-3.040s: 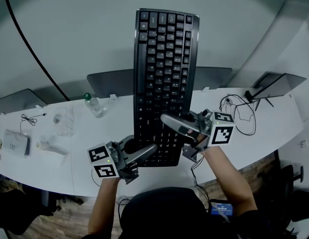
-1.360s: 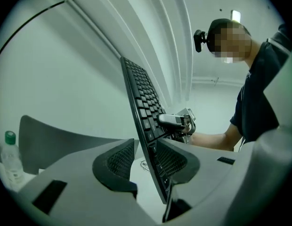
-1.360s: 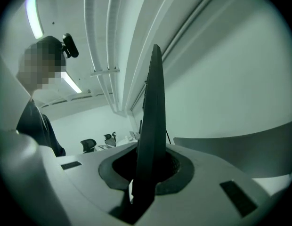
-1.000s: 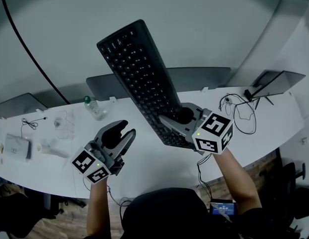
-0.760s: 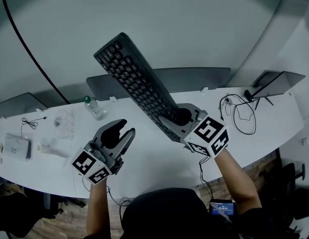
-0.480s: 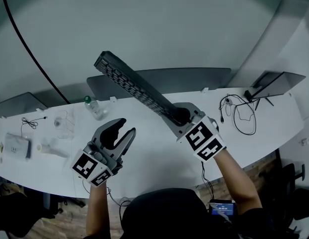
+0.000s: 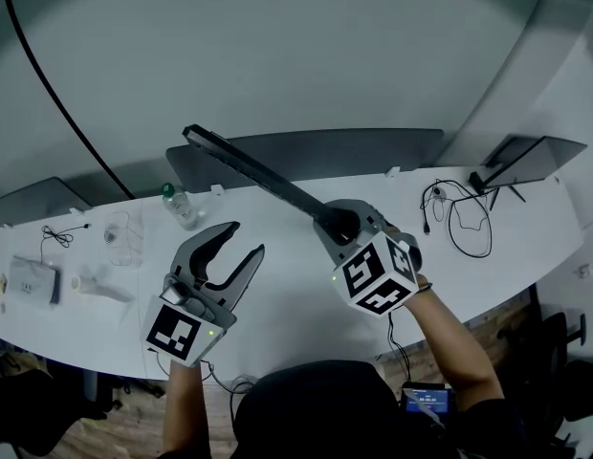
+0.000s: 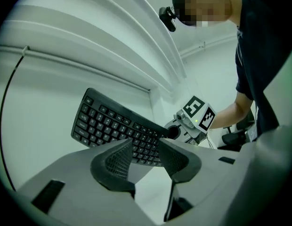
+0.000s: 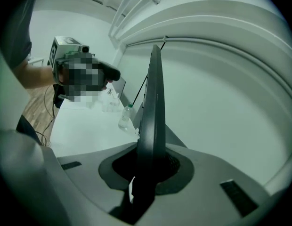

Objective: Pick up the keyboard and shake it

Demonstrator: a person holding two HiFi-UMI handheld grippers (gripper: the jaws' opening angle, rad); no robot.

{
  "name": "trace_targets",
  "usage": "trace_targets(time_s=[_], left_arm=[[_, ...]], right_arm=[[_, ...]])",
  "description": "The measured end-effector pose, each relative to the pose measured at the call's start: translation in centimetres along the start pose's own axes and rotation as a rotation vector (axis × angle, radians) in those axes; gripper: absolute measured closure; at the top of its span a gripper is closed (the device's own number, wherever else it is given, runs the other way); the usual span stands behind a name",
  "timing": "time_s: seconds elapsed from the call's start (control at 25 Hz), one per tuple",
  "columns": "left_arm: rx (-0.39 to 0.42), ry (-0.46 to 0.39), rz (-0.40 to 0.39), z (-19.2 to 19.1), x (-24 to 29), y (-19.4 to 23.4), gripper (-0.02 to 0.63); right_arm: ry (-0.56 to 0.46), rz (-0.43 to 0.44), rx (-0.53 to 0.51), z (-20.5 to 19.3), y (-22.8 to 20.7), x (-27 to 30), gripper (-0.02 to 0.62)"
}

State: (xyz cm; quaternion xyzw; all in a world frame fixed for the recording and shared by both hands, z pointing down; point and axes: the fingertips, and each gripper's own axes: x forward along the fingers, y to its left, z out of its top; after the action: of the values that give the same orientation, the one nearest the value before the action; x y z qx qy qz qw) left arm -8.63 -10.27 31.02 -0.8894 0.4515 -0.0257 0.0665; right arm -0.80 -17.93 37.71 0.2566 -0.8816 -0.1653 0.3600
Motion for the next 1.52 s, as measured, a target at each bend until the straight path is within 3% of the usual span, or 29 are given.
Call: trace_targets(time_s=[0.08, 0.24, 0.44, 0.6, 0.84, 1.12, 1.52], left_arm=[[0.072, 0.023, 0.011, 0.0, 0.2, -0.2, 0.427], [0.291, 0.111, 0.011, -0.4, 0.4, -0.6, 0.405], [0.42, 0.185, 0.071, -1.1, 0.7, -0.7, 0.368], [0.569, 0.276, 0.091, -1.9, 1.3, -0.6, 0.354], [0.697, 0.347, 0.08, -2.9, 2.2, -0.8, 0.345], [0.868, 0.465, 0.055, -5.2, 2.9, -1.1, 0.327], [1.029, 0.61, 0.026, -8.7, 3.6, -0.8, 0.314]], right_arm=[[0.021, -0.002, -0.038, -0.4, 0.1, 0.2, 0.515], [0.074, -0.017, -0.115, -1.2, 0.3, 0.6, 0.515], [0.143, -0.032, -0.148, -2.3, 0.4, 1.0, 0.515], [0.186, -0.053, -0.198, -3.1, 0.4, 1.3, 0.515], [0.267, -0.091, -0.358, -4.1, 0.6, 1.4, 0.515], [0.295, -0.102, -0.452, -4.0, 1.7, 1.8, 0.515], [0.312, -0.109, -0.603, -3.7, 3.7, 2.2, 0.515]])
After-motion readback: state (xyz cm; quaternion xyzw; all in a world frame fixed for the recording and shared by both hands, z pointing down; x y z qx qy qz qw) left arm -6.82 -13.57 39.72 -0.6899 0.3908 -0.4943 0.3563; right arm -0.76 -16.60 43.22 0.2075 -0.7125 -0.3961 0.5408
